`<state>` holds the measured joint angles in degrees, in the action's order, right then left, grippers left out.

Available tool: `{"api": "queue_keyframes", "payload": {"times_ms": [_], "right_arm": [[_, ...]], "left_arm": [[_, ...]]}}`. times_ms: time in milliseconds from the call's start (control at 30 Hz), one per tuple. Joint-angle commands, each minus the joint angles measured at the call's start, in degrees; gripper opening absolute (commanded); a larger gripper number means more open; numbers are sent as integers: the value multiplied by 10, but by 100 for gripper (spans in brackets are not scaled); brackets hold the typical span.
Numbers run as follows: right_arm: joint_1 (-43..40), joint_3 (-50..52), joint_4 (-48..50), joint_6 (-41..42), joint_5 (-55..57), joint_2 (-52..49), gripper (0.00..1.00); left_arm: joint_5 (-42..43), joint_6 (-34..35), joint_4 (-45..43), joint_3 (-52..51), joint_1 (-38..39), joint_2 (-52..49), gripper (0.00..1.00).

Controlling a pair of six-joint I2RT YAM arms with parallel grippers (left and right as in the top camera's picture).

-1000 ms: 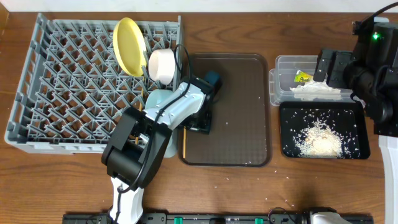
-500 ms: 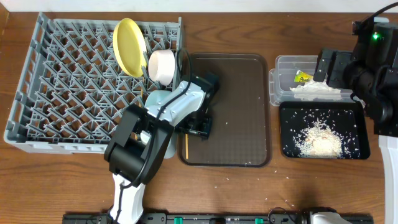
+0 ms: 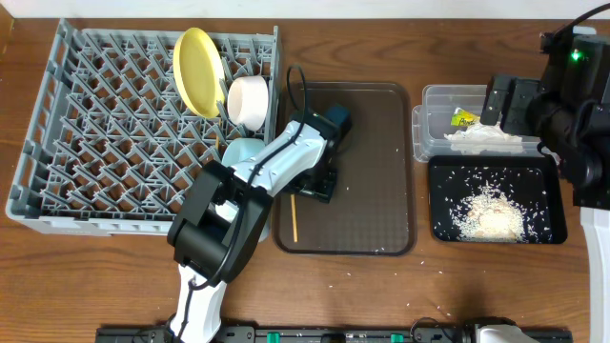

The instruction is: Sort waste into correct bins and load items into the dishwasher

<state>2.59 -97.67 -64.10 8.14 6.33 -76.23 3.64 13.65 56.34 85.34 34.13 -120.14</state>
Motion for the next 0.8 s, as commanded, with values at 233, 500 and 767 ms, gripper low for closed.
{"api": "queue_keyframes", "payload": {"times_ms": [233,500,767], "right_arm": [[-3,1,0,6,7,2,99],[-3,1,0,6,7,2,99],[-3,1,-1,6,7,2,99]], "left_arm": [[-74,47,6,43,-2,-6,63],[-108,98,-3,27,-10,-6,62],[-107,98,-40,-31,-13,-6,52]]}}
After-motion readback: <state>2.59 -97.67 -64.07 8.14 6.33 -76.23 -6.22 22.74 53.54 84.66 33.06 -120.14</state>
